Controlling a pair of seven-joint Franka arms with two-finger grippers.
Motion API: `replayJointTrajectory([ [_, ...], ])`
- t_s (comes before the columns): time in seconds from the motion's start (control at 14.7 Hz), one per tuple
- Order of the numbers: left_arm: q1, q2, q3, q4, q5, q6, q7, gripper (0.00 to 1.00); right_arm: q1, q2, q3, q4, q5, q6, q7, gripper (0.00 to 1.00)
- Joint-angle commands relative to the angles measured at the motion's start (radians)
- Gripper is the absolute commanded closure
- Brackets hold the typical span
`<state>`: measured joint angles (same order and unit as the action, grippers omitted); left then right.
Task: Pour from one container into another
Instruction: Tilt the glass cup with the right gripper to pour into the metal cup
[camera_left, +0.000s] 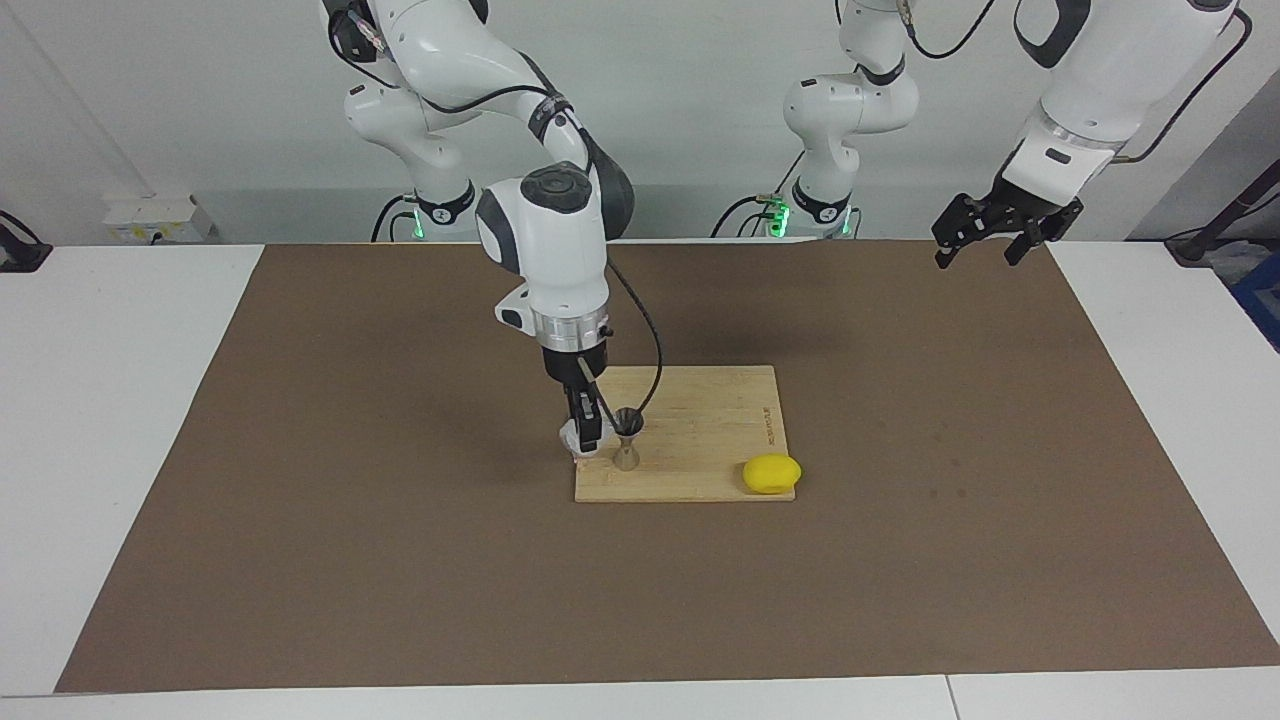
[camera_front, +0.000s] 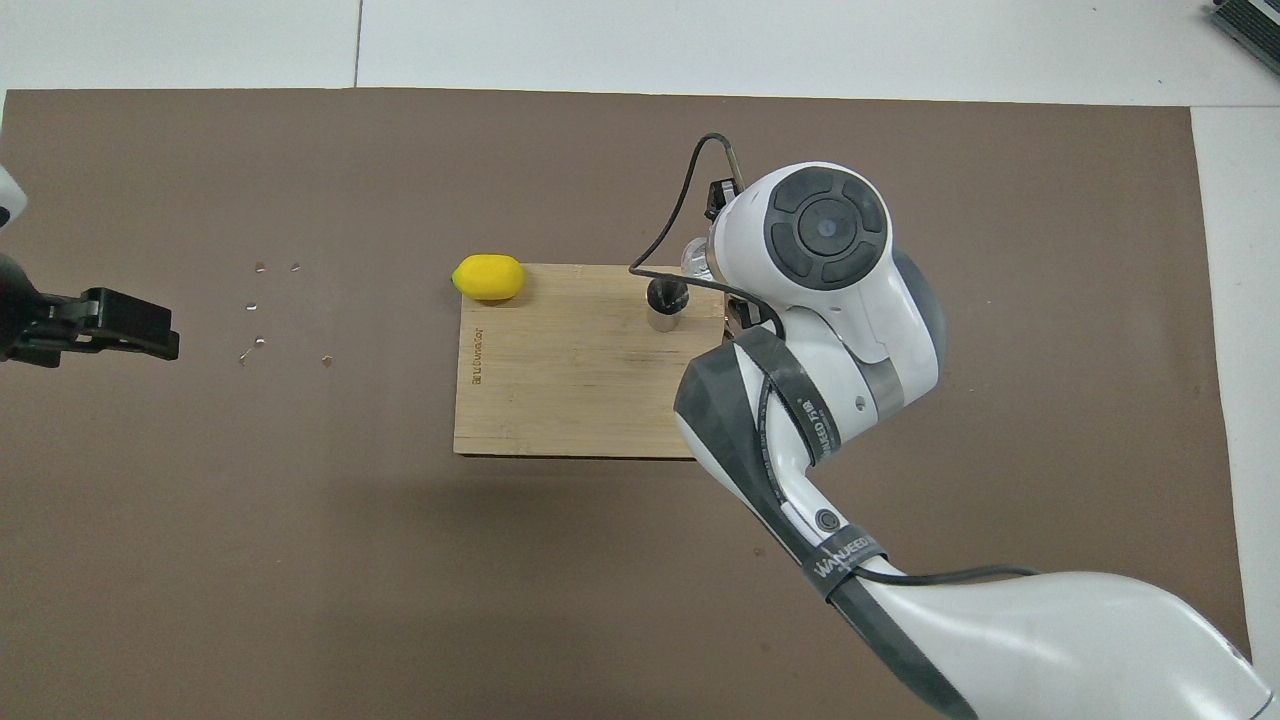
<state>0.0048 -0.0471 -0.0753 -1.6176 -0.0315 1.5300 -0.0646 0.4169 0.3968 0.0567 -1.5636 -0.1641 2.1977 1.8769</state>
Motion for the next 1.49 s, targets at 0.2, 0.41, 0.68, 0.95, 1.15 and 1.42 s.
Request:
replayJointTrajectory([
  [0.2, -0.014, -0.025, 0.002, -0.025, 0.016, 0.021, 0.063, 0.0, 0.008, 0.016, 0.002, 0.034, -0.066, -0.019, 0.013, 1.0],
  [0.41, -0.009, -0.025, 0.003, -0.025, 0.015, 0.024, 0.101, 0.0, 0.023, 0.014, 0.002, 0.034, -0.093, -0.021, 0.004, 1.0],
  [0.68, -0.011, -0.025, 0.005, -0.024, 0.01, 0.021, 0.086, 0.0, 0.03, 0.013, 0.002, 0.034, -0.104, -0.021, -0.019, 1.0],
  [0.95, -0.009, -0.025, 0.005, -0.024, 0.01, 0.022, 0.058, 0.0, 0.03, 0.011, 0.002, 0.034, -0.123, -0.029, -0.036, 1.0],
  [1.15, -0.008, -0.027, 0.005, -0.028, 0.012, 0.022, 0.055, 0.0, 0.039, 0.011, 0.002, 0.034, -0.124, -0.032, -0.039, 1.0],
  [1.42, -0.006, -0.031, 0.005, -0.034, 0.012, 0.009, 0.051, 0.0, 0.036, 0.01, 0.003, 0.04, -0.104, -0.049, -0.039, 1.0],
])
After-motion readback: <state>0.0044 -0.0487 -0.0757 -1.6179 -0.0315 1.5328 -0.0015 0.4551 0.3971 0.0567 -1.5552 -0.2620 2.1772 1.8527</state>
